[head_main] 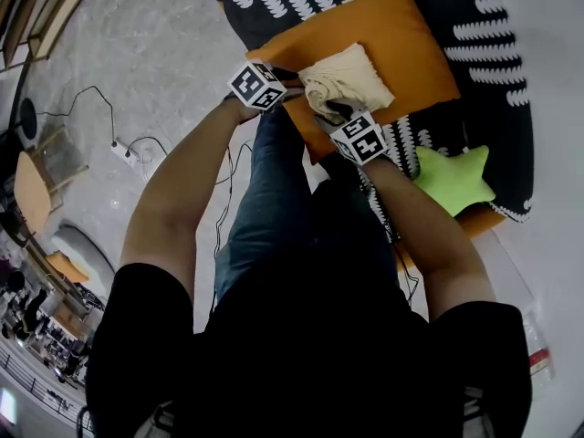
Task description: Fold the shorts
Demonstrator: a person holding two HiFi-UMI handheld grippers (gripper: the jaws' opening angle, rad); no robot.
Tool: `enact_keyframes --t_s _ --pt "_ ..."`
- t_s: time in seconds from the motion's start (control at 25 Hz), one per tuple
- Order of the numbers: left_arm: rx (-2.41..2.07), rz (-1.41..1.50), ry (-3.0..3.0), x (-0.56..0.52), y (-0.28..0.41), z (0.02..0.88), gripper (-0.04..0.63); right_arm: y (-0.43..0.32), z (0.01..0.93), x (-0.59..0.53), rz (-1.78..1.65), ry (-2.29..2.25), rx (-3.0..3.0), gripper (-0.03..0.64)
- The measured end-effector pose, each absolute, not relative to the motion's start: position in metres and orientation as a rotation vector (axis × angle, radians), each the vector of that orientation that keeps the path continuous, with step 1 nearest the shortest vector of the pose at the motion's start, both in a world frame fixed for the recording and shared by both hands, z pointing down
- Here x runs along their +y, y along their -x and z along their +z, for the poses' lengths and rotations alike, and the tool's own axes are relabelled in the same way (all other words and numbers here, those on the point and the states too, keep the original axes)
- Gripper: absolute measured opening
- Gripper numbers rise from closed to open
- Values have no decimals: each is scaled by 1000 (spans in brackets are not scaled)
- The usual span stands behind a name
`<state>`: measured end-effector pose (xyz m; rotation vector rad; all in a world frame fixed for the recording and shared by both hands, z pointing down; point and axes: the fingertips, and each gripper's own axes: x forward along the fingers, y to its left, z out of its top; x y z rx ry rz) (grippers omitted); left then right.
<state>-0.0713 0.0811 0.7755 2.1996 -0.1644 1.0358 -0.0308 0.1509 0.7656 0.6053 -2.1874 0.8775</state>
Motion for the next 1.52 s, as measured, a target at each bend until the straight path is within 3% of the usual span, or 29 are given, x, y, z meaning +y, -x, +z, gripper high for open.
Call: enact_keyframes --t_s 0.12,0.52,1.2,1.52 --pt "-191 1018 -2161 75 85 770 224 27 755 155 938 -635 -2178 214" --pt "-244 958 -2150 35 101 705 252 -15 680 146 1096 -879 -2175 222" --pt "-80 792 -2427 -44 6 517 256 -122 526 70 1022 -1334 -2133 219" --pt "102 728 -2527 -57 -28 447 256 -137 470 60 1050 -1481 -2084 222"
